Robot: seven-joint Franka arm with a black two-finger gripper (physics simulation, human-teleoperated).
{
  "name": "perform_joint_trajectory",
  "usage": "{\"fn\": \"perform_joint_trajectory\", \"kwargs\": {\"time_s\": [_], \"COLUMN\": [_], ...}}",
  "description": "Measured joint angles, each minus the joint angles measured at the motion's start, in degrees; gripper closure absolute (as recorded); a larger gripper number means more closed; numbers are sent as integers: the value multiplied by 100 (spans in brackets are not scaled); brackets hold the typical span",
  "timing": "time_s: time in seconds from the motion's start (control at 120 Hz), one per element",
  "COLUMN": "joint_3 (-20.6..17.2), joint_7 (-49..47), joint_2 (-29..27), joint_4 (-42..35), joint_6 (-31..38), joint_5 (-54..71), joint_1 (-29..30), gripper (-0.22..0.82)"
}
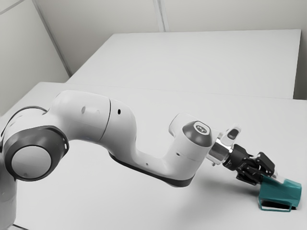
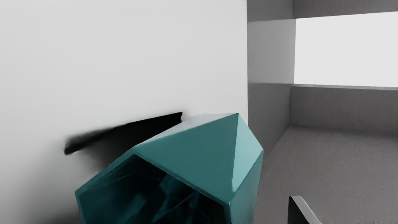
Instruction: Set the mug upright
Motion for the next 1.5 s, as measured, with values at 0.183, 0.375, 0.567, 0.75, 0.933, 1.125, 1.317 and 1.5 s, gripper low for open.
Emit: {"fn": "perform_joint_trajectory", "kwargs": {"time_s": [0.183, 0.375, 0.567, 0.75, 0.933, 1.125, 1.317, 1.5], "joint_3": [-4, -33, -85, 31, 212, 658, 923, 1353], "joint_7": [139, 239, 284, 189, -399, -1111, -1709, -2098], "joint_2": [-22, -102, -544, -1328, -1823, -2167, -2420, -2448], "joint_4": [77, 118, 56, -239, -237, -197, -153, -79], "joint_6": [1, 25, 96, 93, -493, -1377, -2083, -2432], "joint_5": [18, 39, 87, 1122, 3710, 5710, 7008, 7611], "joint_1": [-22, -113, -93, 194, 785, 1132, 1440, 1605], "gripper": [69, 75, 77, 76, 76, 76, 77, 77]}}
